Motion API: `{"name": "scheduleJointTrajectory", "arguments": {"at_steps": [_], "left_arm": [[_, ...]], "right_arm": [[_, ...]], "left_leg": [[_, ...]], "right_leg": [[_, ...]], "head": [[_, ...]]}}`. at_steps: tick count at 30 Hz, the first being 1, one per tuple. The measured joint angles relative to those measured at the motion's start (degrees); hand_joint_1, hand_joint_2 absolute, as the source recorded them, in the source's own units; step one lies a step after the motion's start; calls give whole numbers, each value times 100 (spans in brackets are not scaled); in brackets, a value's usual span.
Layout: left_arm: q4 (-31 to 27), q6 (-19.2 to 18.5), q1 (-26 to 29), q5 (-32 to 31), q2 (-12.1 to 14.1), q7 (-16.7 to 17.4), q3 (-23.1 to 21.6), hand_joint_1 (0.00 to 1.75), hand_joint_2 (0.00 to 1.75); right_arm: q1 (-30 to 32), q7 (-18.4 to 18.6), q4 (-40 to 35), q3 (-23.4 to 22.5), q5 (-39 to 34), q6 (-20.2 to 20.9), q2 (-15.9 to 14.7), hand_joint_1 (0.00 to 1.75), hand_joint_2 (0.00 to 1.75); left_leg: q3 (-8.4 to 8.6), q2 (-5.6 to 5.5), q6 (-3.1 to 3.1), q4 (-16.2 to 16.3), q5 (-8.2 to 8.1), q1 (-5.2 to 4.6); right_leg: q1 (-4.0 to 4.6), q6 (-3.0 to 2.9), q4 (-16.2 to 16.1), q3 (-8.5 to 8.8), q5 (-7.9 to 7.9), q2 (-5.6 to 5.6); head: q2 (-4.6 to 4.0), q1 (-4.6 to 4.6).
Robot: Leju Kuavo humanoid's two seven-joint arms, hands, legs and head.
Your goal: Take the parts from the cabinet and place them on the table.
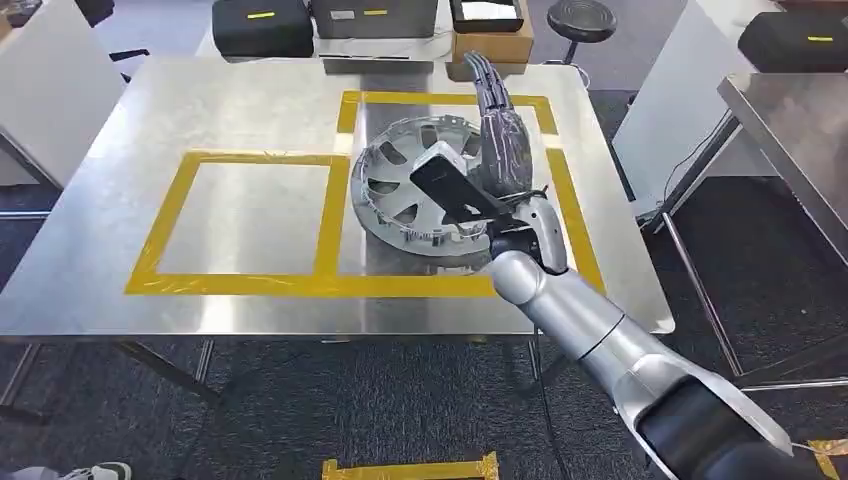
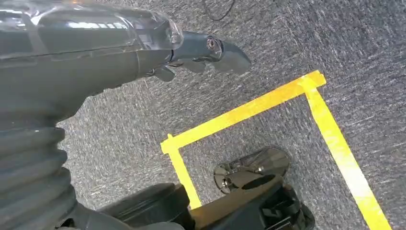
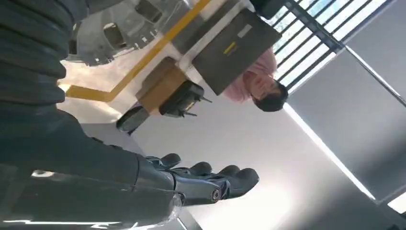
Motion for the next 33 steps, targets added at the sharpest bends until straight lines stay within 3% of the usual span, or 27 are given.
{"name": "scheduleJointTrajectory", "arguments": {"at_steps": [5,7,8,9,12,15,23,33], "left_arm": [[0,26,0,7,2,-4,2,0,175],[0,74,1,57,4,-33,7,0,175],[0,92,2,94,9,-64,11,0,175],[0,129,6,164,11,-105,15,0,0],[2,181,79,359,26,-186,50,0,0],[9,210,216,472,46,-267,109,0,0],[26,254,334,763,111,-256,216,0,0],[28,197,336,883,151,-203,365,0,0]], "right_arm": [[71,-102,-310,-107,-183,5,-28,0,175],[152,-436,-484,-151,-887,75,-28,0,175],[228,-729,-622,-175,-1588,211,-22,0,175],[345,-1122,-828,-234,-2640,460,-13,0,175],[801,-2029,-1667,-451,-4959,1013,-13,0,175],[1384,-2623,-2670,-779,-5863,1181,-112,0,175],[2889,-3246,-4568,-1486,-6533,1538,-389,0,175],[4113,-3414,-5263,-1716,-6843,1779,-457,0,175]], "left_leg": [[-1,-14,0,0,0,0],[-1,-16,0,0,0,0],[-1,-18,0,0,0,0],[-1,-22,0,0,0,0],[0,-46,0,1,0,1],[4,-109,-13,1,-11,1],[5,-167,-18,1,-23,1],[8,-115,-23,0,-26,3]], "right_leg": [[0,0,0,2,0,-9],[0,0,0,4,0,-12],[0,0,0,4,0,-13],[0,-1,0,5,-1,-16],[0,-14,0,4,-10,-34],[-2,-1,-4,7,-34,-52],[-3,2,-11,19,-52,-88],[-1,7,-11,21,-57,-82]], "head": [[0,0],[0,5],[0,5],[0,0],[0,-6],[0,-4],[0,7],[0,0]]}}
